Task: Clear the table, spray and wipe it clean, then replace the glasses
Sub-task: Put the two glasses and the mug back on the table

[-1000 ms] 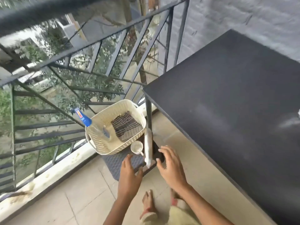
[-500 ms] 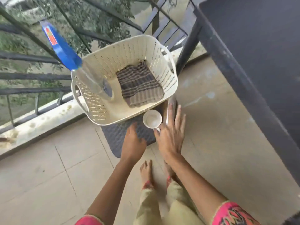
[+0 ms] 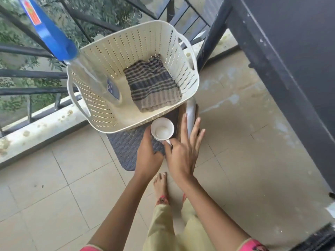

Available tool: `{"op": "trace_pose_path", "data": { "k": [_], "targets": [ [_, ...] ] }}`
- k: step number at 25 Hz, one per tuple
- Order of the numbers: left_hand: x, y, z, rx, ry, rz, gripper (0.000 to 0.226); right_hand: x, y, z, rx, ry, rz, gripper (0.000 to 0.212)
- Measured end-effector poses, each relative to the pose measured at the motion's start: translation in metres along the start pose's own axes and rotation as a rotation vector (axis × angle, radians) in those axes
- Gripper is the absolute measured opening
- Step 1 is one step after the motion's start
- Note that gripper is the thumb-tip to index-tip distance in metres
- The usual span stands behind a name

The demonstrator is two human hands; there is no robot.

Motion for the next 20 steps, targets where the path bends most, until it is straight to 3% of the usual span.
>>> {"op": "trace_pose_path", "data": {
  "k": [5, 14, 20],
  "targets": [
    [0.051, 0.018, 0.049, -0.033, -0.053, -0.002, 0.09, 0.001, 0.065, 0.017, 0.134, -0.037, -0.252, 0.005],
    [0.222, 0.011, 0.142, -0.113, -0.411, 0.105, 0.063, 0.036, 0.237, 0.024, 0.231, -0.269, -0.798, 0.003],
    [0.349, -0.079, 0.191, -0.41, -0.641, 0.081, 0.071, 0.117, 0.378, 0.023, 0.473, -0.446, -0.92, 0.008]
  ]
}}
Point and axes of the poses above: each hand's wrist, its own z-axis away from the middle knuckle, its own y-axis out of the back of the hand, x = y × z, the point moved 6 cm from there along -z, towards the middle knuckle, and after that the axes turned 13 degrees about z, right-handed, at the moved point
